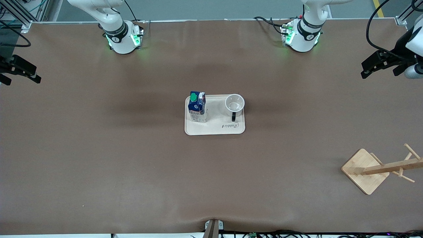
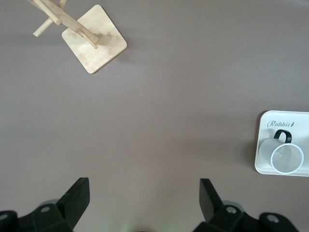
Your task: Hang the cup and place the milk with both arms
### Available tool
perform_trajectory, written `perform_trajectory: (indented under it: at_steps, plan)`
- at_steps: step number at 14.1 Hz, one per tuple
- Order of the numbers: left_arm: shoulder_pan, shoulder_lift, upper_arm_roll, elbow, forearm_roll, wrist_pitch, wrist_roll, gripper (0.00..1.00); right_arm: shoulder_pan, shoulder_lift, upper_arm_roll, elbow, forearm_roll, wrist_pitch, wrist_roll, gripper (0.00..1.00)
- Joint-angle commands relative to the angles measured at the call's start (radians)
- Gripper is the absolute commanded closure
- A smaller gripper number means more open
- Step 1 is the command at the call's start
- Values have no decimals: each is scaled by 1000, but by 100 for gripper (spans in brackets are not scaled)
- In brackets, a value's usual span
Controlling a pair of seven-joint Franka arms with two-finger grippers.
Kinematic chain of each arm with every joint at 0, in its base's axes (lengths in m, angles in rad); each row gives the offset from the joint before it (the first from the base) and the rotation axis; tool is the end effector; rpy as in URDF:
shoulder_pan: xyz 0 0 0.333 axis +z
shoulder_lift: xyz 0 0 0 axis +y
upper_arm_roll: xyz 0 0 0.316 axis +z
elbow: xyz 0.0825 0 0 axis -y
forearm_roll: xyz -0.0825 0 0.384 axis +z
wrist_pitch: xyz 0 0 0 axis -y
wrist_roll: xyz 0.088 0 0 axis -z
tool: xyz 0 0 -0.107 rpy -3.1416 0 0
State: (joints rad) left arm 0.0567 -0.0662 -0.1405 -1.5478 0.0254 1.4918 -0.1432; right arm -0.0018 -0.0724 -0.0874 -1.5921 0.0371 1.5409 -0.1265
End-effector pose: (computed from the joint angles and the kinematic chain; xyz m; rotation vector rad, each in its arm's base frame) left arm 0.5240 -0.0440 0.6638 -3.1068 -0.0960 -0.0208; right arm 0.5271 -0.0450 0.6510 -3.0999 -0.0604 -0.0395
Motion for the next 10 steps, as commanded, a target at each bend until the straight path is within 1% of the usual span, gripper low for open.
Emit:
perform_trajectory:
  at_steps: [1,6,8,10]
  plan:
    - [3,-6,-8,11,18,-19,11,0,2,2,0,11,-2,-7,-8,0]
    - [-3,17,-10,32,22,-18,2,0,0,2,0,11,-2,-7,-8,0]
    - [-3,23,-23,22,19,-19,-9,0,0,2,0,9,-3,-7,-8,0]
    - [-3,23,-30,-11,2,-19,-7,0,0,2,0,9,-3,-7,-8,0]
